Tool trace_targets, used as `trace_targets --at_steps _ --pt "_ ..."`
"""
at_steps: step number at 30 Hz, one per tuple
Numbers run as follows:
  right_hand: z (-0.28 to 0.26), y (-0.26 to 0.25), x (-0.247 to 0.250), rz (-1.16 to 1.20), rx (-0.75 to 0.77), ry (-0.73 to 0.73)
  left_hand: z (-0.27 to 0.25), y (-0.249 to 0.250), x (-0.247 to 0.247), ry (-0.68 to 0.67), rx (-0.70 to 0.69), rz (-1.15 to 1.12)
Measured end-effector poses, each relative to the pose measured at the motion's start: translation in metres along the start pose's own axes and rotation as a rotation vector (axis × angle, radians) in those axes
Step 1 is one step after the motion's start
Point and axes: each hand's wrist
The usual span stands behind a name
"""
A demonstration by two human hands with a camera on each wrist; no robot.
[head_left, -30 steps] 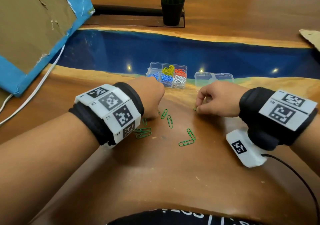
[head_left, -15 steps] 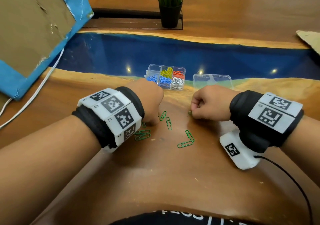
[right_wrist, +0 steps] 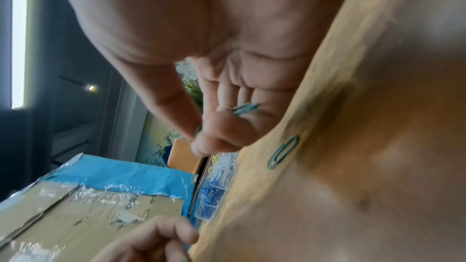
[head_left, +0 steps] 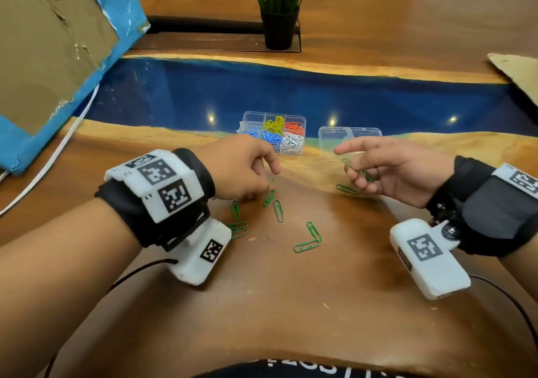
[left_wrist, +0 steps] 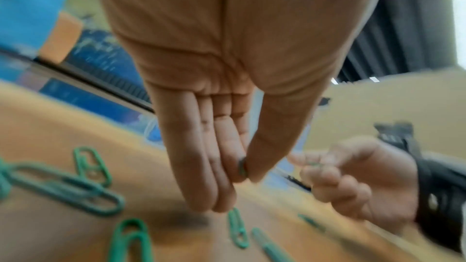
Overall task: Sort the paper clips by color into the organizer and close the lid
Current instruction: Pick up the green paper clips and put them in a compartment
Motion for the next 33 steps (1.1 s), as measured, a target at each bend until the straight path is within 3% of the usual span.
trace_targets --at_steps 3,5,7,10,12,14,20,27,29,33 --pt "0.000 -0.001 0.001 0.030 -0.045 0.045 0.003 0.000 -0.001 -0.052 0.080 -0.218" --pt "0.001 -0.002 -0.002 -0.041 -0.053 0.068 0.004 0.002 -0.003 -0.052 0.110 -0.200" --pt "0.000 -0.002 -0.005 -0.323 -0.015 0.095 0.006 0.005 -0.004 -0.030 0.109 -0.025" --pt "-0.001 -0.004 -0.009 -1.024 0.067 0.145 0.005 0.008 -0.007 0.020 0.067 0.302" --pt "-0.001 -0.005 -0.016 -1.228 0.059 0.153 0.005 0.010 -0.009 0.022 0.068 0.409" --pt "0.000 -0.005 -0.022 -1.277 0.035 0.147 0.006 0.012 -0.010 0.019 0.075 0.482" --pt "-0.001 -0.008 -0.032 -1.342 0.001 0.088 0.007 0.016 -0.009 -0.029 0.079 0.569" --pt "-0.007 -0.006 -0.037 -1.251 0.002 -0.022 0.001 0.012 -0.011 -0.036 0.035 0.474" --pt "-0.007 -0.005 -0.037 -1.122 0.013 -0.049 -0.002 0.012 -0.010 0.006 0.002 0.417" --pt "-0.007 -0.004 -0.040 -0.493 -0.048 -0.206 -0.008 0.015 -0.004 0.026 -0.038 0.270"
Point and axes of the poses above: each hand's wrist, its own z-axis towards the middle knuckle, its own x-axis out of the back of the hand, y = z × x, and after that the axes turned 2 degrees about -z, right-handed
